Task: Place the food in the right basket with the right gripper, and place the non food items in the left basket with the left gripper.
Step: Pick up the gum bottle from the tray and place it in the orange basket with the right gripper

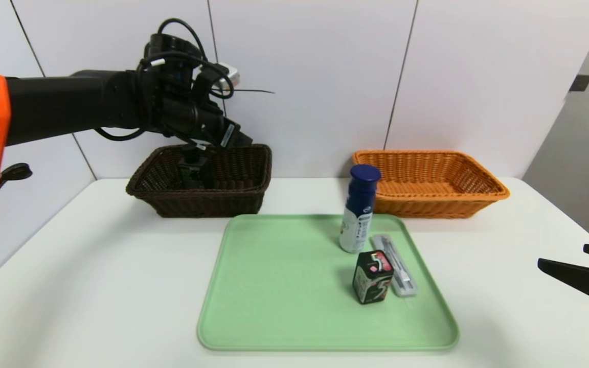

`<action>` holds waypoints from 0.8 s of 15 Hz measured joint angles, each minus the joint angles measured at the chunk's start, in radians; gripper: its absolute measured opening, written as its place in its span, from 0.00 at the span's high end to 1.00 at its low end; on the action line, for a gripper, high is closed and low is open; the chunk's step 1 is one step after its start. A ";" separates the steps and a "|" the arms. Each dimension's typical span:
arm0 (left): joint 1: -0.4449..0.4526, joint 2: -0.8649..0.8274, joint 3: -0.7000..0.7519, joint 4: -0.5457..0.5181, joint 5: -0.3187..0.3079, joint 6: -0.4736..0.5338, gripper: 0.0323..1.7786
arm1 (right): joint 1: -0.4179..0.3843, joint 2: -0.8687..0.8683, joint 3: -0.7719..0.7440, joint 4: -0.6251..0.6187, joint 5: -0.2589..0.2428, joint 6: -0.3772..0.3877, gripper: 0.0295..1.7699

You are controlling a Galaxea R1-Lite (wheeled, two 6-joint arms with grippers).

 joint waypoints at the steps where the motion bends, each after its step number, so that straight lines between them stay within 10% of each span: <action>1: -0.001 -0.021 0.000 0.006 0.002 -0.052 0.19 | 0.000 0.000 0.000 0.000 0.000 0.000 0.03; 7: -0.053 -0.145 0.010 0.157 0.010 -0.260 0.11 | -0.001 -0.001 -0.007 -0.001 -0.006 0.000 0.03; 12: -0.140 -0.232 0.039 0.281 0.134 -0.414 0.08 | -0.024 0.000 -0.010 -0.013 -0.004 0.002 0.03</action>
